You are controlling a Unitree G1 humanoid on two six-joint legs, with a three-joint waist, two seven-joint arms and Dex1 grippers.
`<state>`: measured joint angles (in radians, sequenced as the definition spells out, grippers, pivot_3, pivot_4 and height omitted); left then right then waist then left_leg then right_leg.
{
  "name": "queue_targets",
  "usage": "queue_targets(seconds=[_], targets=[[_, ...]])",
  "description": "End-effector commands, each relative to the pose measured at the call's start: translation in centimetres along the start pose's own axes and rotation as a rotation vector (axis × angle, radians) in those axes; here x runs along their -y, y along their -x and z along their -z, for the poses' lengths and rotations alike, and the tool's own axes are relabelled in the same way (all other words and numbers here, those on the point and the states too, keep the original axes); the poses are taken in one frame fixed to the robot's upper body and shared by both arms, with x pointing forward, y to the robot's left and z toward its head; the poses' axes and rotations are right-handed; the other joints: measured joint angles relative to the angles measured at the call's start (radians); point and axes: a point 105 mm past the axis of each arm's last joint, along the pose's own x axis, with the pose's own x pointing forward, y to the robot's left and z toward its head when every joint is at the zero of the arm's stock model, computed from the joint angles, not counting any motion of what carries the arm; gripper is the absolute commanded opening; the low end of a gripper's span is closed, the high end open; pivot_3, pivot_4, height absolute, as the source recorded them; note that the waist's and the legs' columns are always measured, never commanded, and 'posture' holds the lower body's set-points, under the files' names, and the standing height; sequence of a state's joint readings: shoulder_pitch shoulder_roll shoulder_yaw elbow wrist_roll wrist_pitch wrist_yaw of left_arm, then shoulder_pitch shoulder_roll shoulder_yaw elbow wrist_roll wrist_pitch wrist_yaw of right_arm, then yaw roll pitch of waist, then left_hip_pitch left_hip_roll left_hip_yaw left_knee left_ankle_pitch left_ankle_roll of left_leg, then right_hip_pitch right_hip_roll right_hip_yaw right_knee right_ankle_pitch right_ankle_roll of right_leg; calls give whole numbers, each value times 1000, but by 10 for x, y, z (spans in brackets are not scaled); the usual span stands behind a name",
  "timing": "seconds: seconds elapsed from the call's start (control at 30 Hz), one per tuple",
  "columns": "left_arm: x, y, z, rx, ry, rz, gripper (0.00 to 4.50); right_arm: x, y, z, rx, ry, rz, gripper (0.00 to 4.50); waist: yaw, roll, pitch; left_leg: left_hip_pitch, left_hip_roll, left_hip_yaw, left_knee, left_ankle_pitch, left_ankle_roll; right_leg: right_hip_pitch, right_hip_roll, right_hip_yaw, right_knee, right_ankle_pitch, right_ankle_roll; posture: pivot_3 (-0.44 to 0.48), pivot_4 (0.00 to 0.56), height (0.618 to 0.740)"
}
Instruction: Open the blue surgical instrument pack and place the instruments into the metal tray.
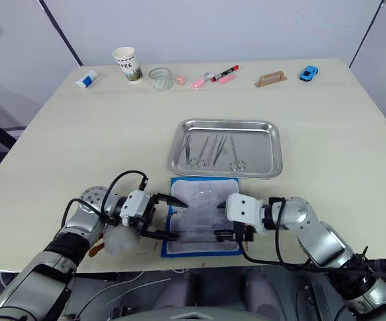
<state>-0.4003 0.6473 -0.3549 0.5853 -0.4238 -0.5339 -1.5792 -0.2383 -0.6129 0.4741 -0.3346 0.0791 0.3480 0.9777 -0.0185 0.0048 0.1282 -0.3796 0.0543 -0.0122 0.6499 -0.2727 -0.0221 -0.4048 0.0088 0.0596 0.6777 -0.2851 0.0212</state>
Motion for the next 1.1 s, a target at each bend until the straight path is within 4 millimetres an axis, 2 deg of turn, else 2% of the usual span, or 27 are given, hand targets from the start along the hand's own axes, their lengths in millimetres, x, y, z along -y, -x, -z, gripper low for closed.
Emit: queue_targets(seconds=[0.03,0.1,0.13,0.3,0.8,1.1], targets=[[28,0,28,-94,115,96,3829,-2,2,7,-48,-3,-22,1390,0,0,0,0,0,0,0,0,0,0,0,0,0,0,0,0,150,740],[28,0,28,-94,115,96,3829,-3,3,10,-65,-6,-33,399,0,0,0,1,0,0,0,0,0,1,0,0,0,0,0,0,150,740],[28,0,28,-94,115,96,3829,-4,4,11,-73,-9,-39,62,0,0,0,1,0,0,0,0,0,1,0,0,0,0,0,0,150,740],[28,0,28,-96,117,94,3829,-6,6,13,-82,0,-47,62,1,0,0,1,0,0,0,0,0,1,0,0,0,0,0,0,150,740],[27,0,29,-98,114,98,3829,-1,28,-14,-77,128,-23,62,2,0,0,1,0,0,1,0,0,1,0,0,0,0,0,0,150,740],[28,-1,29,-96,116,97,3829,4,56,-18,-157,190,10,62,4,0,1,1,0,-1,1,0,0,1,0,-1,0,0,0,0,150,740]])
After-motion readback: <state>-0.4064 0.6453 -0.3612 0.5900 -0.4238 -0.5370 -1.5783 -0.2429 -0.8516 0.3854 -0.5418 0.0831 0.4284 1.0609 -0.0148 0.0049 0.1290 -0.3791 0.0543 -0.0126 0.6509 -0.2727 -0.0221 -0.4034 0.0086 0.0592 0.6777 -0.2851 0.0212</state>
